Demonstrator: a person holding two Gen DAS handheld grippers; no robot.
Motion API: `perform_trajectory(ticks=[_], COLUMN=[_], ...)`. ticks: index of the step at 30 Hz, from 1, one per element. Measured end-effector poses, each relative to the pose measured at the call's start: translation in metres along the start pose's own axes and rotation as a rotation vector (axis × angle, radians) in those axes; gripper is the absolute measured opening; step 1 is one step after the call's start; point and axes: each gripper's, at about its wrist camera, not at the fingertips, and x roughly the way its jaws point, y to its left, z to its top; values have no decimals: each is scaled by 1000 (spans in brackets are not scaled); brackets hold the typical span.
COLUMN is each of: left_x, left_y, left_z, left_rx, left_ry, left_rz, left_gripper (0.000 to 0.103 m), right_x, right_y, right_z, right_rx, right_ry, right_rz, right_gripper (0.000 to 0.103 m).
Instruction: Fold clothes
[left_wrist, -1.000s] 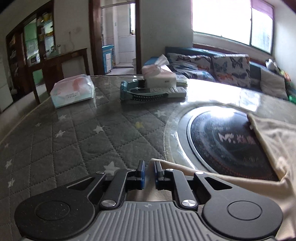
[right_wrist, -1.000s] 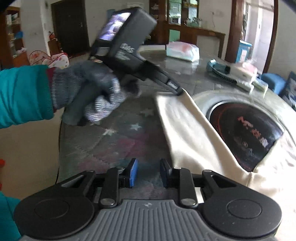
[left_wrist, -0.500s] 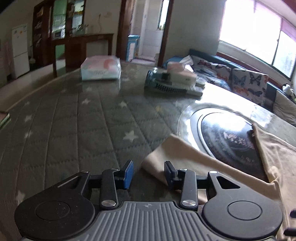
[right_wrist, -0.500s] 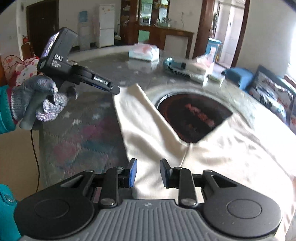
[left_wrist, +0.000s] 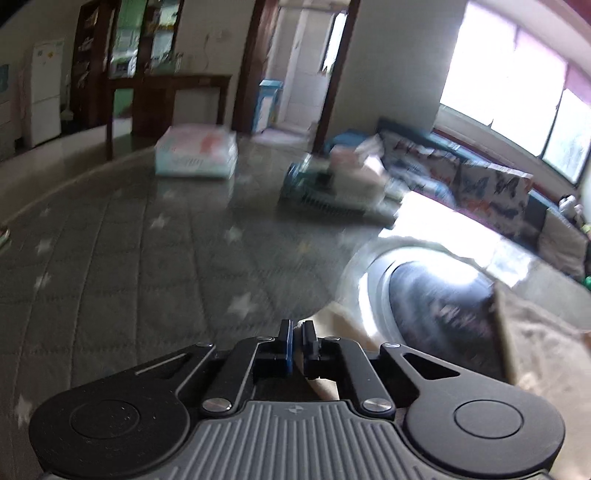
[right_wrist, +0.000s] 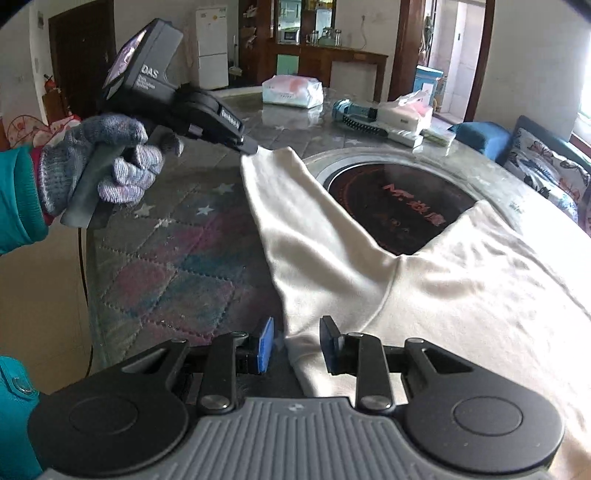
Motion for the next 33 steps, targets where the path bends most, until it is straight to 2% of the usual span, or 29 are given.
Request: perform_trajectory(ticks=[3, 10, 18, 24, 29, 33], left_x=[-15, -54, -87, -83, -67, -58], left_y=[-20, -95, -186, -241, -277, -282], left_z=[14, 26, 5, -38, -77, -102], left_rx=[31, 143, 287, 383, 456, 499], left_ry=[-50, -125, -143, -64, 23, 123], left_rz=[-57, -262, -493, -625, -675, -689], left_gripper=[5, 5, 5, 5, 6, 14], right_x=[-10, -43, -84, -109, -120, -126], right_y=[-7, -32, -73, -104, -122, -130], right_z=[-1, -9, -39, -74, -101, -114], right_rx=[31, 116, 259, 387, 481, 528], right_ry=[-19, -72, -106, -112, -102, -93], right_rz=[-19, -98, -239, -339, -388, -407], right_gripper=[27, 27, 27, 27, 27, 27])
